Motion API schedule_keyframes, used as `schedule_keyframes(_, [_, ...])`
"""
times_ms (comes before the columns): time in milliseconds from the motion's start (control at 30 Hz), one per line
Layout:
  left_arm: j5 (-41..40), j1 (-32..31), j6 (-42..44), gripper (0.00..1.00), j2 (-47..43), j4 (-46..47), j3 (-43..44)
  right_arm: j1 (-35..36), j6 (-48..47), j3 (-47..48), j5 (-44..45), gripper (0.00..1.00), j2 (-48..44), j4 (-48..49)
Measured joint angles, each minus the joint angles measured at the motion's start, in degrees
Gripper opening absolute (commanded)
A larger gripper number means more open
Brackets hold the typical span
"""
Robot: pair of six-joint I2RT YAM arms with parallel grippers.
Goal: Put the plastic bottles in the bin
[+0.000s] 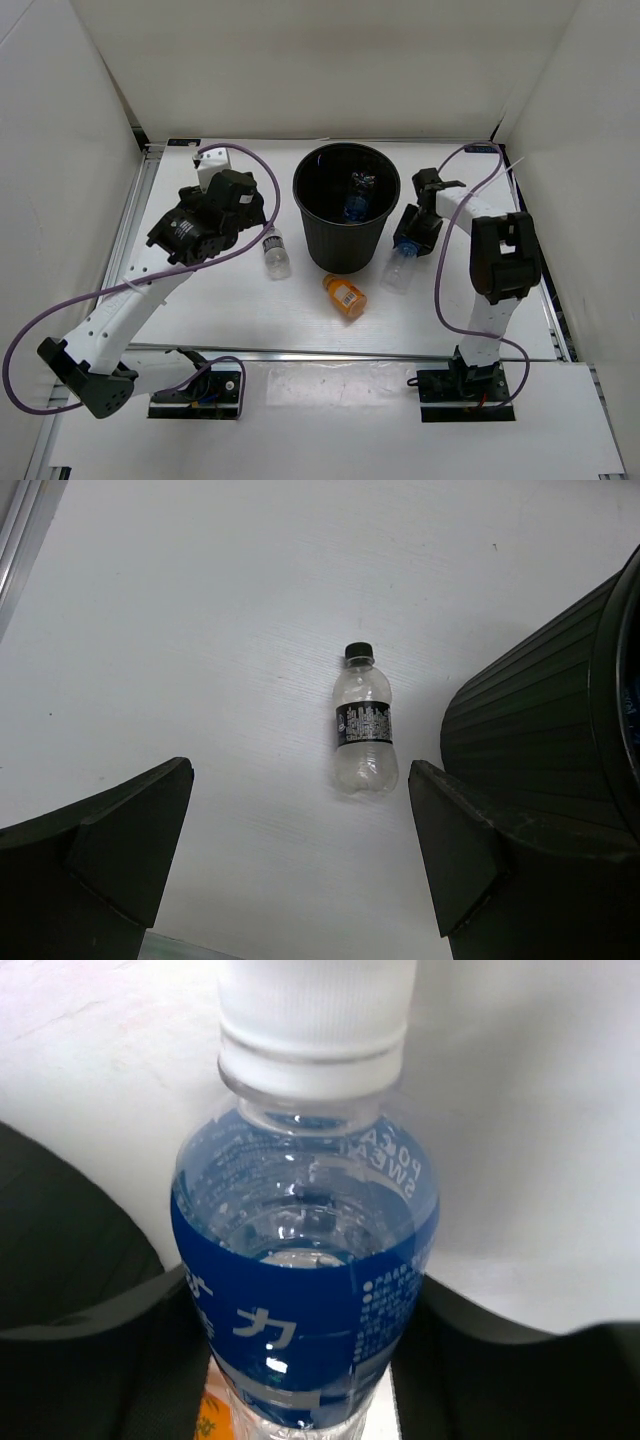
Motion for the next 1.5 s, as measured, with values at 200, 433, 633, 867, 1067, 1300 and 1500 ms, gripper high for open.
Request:
schedule_keyframes(200, [-0.59,0.09,-0.02,1.0,-0.13,-0.02,-0.79,-1.53,1.75,2.78,5.11,0.37,-3.3,-6.23])
schedule_keyframes(433, [-1.68,1.22,-1.33,1.0,-0.85,-0.15,-2.69,-4.87,4.0,29.44,11.85,0.36,-11.89,-13.51])
schedule_keyframes(633, [-1.62,4.83,-2.82,1.0,-0.87,-2.05,-2.97,0.2,5.29,48.15,11.02,0.34,-18.29,-13.94])
schedule_keyframes(867, [0.98,7.34,-3.08,1.0,-1.81,-1.62,-7.3,12.81,0.7,48.78,8.33,0.43,-17.38,-8.28])
schedule_keyframes(1067, [4.96,10.69,-3.26,1.0,-1.88,-0.98,-9.22,24.33,-7.19,49.05,14.53,0.63,-5.97,-5.9])
schedule_keyframes(1300, [8.46,13.57,-3.67,1.0,-1.75,0.68,-10.62,27.19,-9.01,49.05,19.06,1.0,-1.66,-6.73])
schedule_keyframes(1500, [13.88,18.38,-5.18,1.0,3.21,3.8,-11.43,25.49,-7.82,47.95,21.29,1.0,-7.43,-8.04])
